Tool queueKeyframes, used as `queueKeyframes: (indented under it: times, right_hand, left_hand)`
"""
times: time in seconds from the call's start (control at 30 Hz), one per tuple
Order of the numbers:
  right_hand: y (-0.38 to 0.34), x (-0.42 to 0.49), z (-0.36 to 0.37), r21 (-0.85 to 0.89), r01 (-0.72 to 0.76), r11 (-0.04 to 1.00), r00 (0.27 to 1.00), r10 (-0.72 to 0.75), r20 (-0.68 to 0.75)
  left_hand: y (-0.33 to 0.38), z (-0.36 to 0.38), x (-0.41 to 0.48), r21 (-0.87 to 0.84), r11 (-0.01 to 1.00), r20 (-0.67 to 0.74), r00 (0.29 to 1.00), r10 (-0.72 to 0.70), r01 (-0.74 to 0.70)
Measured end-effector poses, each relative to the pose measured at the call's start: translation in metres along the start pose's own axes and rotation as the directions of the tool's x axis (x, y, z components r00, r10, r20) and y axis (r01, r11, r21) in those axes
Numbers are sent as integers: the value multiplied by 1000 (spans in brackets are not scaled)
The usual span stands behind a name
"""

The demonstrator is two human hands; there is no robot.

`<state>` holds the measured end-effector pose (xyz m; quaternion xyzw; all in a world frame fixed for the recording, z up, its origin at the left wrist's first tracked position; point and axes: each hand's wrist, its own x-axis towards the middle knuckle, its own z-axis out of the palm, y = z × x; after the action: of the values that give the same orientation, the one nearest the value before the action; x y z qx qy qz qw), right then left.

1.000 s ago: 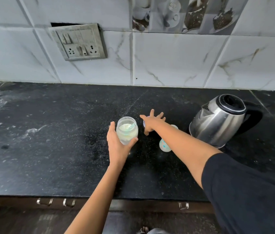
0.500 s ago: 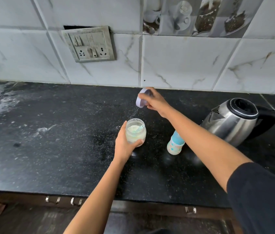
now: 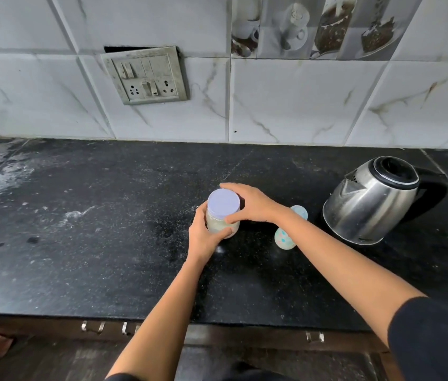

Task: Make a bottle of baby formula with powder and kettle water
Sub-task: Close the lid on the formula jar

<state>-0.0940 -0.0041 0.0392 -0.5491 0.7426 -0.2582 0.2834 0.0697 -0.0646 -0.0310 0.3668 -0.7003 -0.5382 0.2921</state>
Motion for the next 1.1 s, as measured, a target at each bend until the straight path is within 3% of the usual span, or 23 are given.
queueKeyframes:
  times: [0.23, 0.37, 0.47, 0.53, 0.63, 0.7, 0.87, 0.93, 1.1]
  right_hand:
    - [-4, -1, 0, -172, -8, 985, 1000, 3, -30]
    - [-11, 3, -6, -300, 48, 953, 999, -41, 30]
    - [-21, 9, -11, -483, 97, 870, 995, -75, 64]
    - [-25, 10, -8, -596, 66, 800, 997, -72, 12]
    - [-32, 4, -6, -656, -25, 754, 999, -3, -42]
    - [-34, 1, -17, -697, -28, 717, 999, 40, 1]
    - [-33, 5, -36, -458, 142, 877, 967, -25, 252]
    - [-36, 12, -31, -476, 211, 854, 947, -57, 317]
    - [-42, 16, -18, -590, 132, 797, 984, -35, 173]
  left_hand:
    - [-6, 0, 1, -71, 997, 13, 1000, -18, 19]
    - [-8, 1, 1, -92, 996, 7, 1000, -18, 18]
    - [-7, 0, 2, -97, 995, 11, 1000, -20, 21]
    - [-6, 0, 2, -94, 995, 15, 1000, -20, 22]
    - [-6, -1, 2, -71, 997, 30, 999, -11, 13]
    - [-6, -3, 2, -62, 998, 39, 999, -6, 8]
    - [-5, -5, 4, -37, 999, 38, 999, -27, 29]
    - [-4, -4, 3, -37, 999, 34, 999, -35, 36]
    - [-2, -2, 0, -18, 999, -7, 999, -50, 50]
